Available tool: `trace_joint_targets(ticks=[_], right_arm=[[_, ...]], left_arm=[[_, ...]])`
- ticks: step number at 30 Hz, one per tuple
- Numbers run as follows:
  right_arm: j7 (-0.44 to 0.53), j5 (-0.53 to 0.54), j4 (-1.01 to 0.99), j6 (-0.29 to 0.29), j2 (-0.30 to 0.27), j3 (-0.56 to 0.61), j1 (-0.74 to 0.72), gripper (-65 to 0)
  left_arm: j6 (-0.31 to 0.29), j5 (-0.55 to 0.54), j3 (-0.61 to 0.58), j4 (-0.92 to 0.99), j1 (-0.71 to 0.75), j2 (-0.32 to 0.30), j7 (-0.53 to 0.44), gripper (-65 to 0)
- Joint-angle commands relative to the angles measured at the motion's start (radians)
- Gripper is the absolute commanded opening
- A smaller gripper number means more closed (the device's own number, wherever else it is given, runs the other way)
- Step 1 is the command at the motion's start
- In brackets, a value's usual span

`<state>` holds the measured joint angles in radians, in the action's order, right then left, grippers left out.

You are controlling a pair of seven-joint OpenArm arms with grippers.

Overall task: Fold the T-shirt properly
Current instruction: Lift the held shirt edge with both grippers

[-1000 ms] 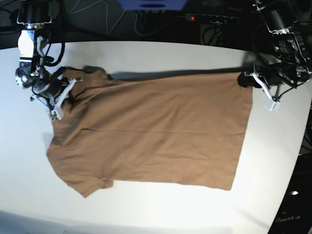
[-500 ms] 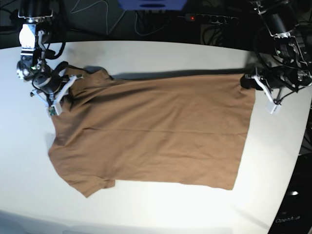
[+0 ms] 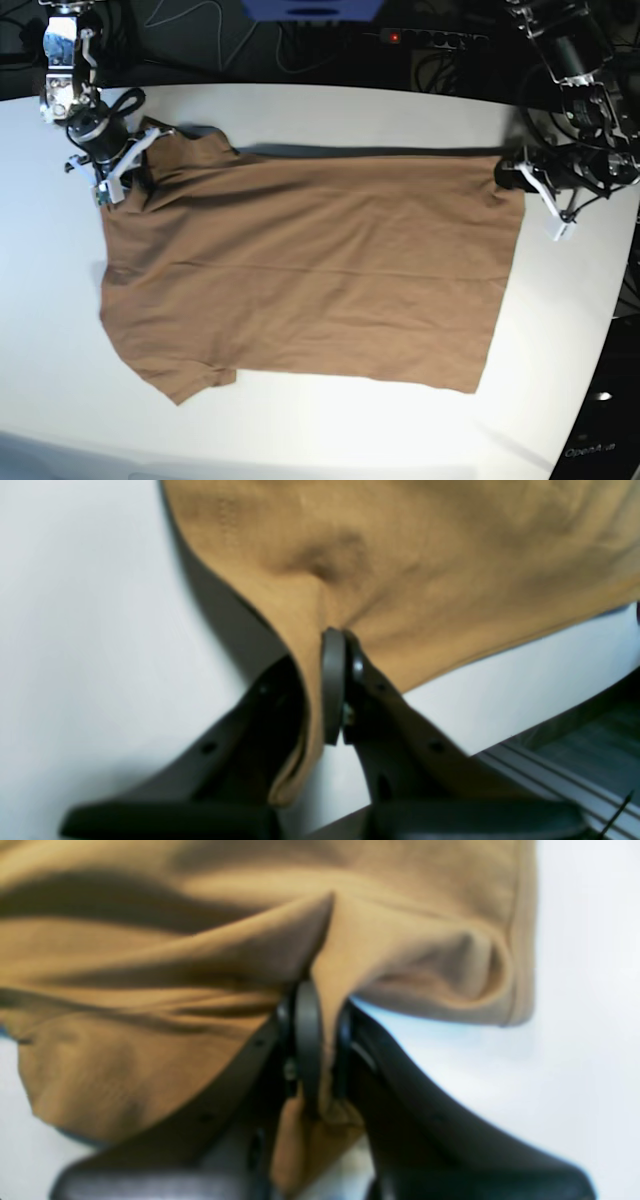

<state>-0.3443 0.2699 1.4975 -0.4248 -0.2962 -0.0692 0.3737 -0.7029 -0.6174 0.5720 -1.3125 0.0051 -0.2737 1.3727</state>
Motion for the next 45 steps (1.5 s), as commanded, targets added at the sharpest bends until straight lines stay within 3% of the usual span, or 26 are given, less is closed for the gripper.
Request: trace_joint_targets(ticks=[1, 5, 13, 31, 34, 41, 45], right_arm=[[-0.154, -0.071, -0.03, -0.012, 0.001, 0.009, 0.048, -64.9], [-0.089, -0.071, -0.03, -0.012, 0.001, 0.009, 0.061, -64.9], [0.031, -0.071, -0.028, -0.012, -0.011, 0.007, 0.089, -64.9], [0.09, -0.074, 0.013, -0.01, -0.062, 0.012, 0.037, -64.9], [0.089, -0.145, 0.067, -0.009, -0.053, 0.007, 0.035, -64.9], [0.089, -0.383, 0.151, -0.009, 0.055, 0.004, 0.031, -64.9], [0.089, -0.459, 0.197, -0.009, 0.094, 0.004, 0.029, -64.9]], left_arm=[[0.005, 0.031, -0.002, -0.008, -0.011, -0.002, -0.005, -62.2], [0.005, 0.031, -0.005, -0.008, -0.006, 0.024, -0.055, -62.2], [0.005, 0.031, -0.004, -0.008, -0.001, 0.05, -0.055, -62.2], [0.005, 0.029, -0.002, -0.009, -0.02, 0.052, -0.057, -62.2], [0.005, 0.023, -0.002, -0.009, -0.037, 0.052, -0.055, -62.2], [0.005, 0.021, -0.002, -0.009, -0.07, 0.052, -0.048, -62.2], [0.005, 0.021, -0.002, -0.009, -0.086, 0.052, -0.052, -62.2]])
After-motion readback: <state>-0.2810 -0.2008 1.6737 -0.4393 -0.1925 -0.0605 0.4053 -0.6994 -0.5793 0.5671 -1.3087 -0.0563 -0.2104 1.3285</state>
